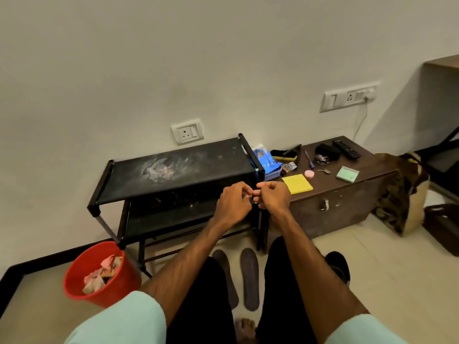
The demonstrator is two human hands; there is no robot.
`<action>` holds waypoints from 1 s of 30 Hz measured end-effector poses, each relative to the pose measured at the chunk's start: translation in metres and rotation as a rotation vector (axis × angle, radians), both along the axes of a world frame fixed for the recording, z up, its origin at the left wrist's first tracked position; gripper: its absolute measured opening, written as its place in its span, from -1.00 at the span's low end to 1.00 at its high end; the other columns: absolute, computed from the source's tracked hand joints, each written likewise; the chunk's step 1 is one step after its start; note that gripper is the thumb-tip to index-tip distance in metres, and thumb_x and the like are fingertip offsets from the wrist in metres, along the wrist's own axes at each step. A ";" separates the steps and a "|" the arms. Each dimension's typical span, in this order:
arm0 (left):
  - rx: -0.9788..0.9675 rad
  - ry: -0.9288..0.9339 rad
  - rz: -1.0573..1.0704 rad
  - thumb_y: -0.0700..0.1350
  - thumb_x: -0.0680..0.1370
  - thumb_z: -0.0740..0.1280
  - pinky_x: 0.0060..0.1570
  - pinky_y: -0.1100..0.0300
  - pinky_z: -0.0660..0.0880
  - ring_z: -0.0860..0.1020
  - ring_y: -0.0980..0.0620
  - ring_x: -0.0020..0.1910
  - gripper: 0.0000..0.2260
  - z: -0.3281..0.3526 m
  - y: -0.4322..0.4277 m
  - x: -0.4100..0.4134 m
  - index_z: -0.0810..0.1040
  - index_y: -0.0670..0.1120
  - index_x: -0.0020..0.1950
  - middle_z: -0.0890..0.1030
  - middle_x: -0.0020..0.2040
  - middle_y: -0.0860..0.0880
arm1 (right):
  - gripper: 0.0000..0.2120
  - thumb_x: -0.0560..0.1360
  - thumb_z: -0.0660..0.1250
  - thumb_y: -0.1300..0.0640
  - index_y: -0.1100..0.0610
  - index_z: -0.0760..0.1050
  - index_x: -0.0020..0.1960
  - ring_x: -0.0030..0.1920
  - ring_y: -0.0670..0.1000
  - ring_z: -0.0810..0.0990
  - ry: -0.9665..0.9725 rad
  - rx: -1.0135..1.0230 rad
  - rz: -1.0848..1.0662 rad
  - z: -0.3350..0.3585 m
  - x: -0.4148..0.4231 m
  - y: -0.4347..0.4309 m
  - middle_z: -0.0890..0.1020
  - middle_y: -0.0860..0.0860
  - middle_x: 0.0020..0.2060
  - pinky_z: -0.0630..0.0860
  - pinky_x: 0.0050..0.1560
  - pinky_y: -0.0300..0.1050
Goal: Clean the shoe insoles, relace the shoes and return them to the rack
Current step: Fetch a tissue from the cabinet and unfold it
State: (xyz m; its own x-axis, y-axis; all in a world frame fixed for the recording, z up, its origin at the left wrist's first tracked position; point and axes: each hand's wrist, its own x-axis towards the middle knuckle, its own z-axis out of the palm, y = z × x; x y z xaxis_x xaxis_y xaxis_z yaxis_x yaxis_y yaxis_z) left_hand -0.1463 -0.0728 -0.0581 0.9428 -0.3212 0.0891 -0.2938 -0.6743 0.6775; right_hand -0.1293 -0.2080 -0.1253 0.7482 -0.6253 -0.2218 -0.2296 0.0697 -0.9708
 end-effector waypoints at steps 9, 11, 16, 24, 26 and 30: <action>-0.053 -0.106 -0.005 -0.06 0.55 0.40 -0.10 0.15 0.62 0.61 0.20 -0.16 -0.91 -0.028 -0.041 0.024 0.59 0.08 0.05 0.66 -0.10 0.17 | -0.82 0.48 0.37 0.29 0.15 0.65 0.05 -0.16 0.07 0.74 -0.123 0.072 -0.180 0.001 0.025 -0.026 0.73 0.13 -0.08 0.70 -0.15 -0.01; -0.076 -0.141 -0.025 -0.04 0.55 0.43 -0.11 0.22 0.61 0.61 0.18 -0.17 -0.87 -0.033 -0.048 0.036 0.58 0.07 0.08 0.66 -0.08 0.16 | -0.83 0.48 0.37 0.31 0.14 0.64 0.03 -0.16 0.06 0.73 -0.170 0.084 -0.239 0.001 0.036 -0.031 0.73 0.11 -0.09 0.70 -0.11 0.01; -0.168 -0.201 -0.032 -0.01 0.55 0.45 -0.13 0.24 0.60 0.61 0.20 -0.22 -0.84 -0.050 -0.067 0.068 0.59 0.04 0.11 0.66 -0.06 0.16 | -0.80 0.52 0.33 0.31 0.03 0.60 -0.04 -0.04 0.08 0.72 -0.180 -0.001 -0.377 -0.002 0.074 -0.050 0.72 0.04 -0.05 0.67 0.01 0.05; -0.332 -0.392 -0.023 -0.15 0.59 0.39 -0.16 0.35 0.47 0.49 0.21 -0.27 -0.97 -0.052 -0.081 0.117 0.59 -0.07 0.02 0.63 -0.11 0.10 | -0.86 0.51 0.38 0.26 0.10 0.66 0.01 -0.02 -0.01 0.70 -0.237 -0.217 -0.337 -0.026 0.141 -0.081 0.72 0.01 -0.06 0.62 -0.05 -0.17; -0.362 -0.421 -0.036 -0.21 0.59 0.37 -0.14 0.34 0.46 0.48 0.19 -0.26 -0.98 -0.039 -0.085 0.133 0.58 -0.12 -0.02 0.62 -0.13 0.03 | -0.85 0.52 0.40 0.25 0.14 0.67 0.07 -0.06 -0.02 0.70 -0.277 -0.240 -0.276 -0.029 0.156 -0.084 0.73 0.02 -0.07 0.65 -0.01 -0.12; -0.286 -0.388 -0.015 -0.20 0.56 0.37 -0.10 0.03 0.57 0.60 0.05 -0.15 -0.97 -0.036 -0.085 0.171 0.59 -0.08 -0.04 0.64 -0.14 0.04 | -0.84 0.50 0.45 0.26 0.17 0.68 0.08 -0.08 -0.03 0.69 -0.305 -0.377 -0.120 -0.041 0.181 -0.085 0.73 0.03 -0.06 0.57 -0.09 -0.40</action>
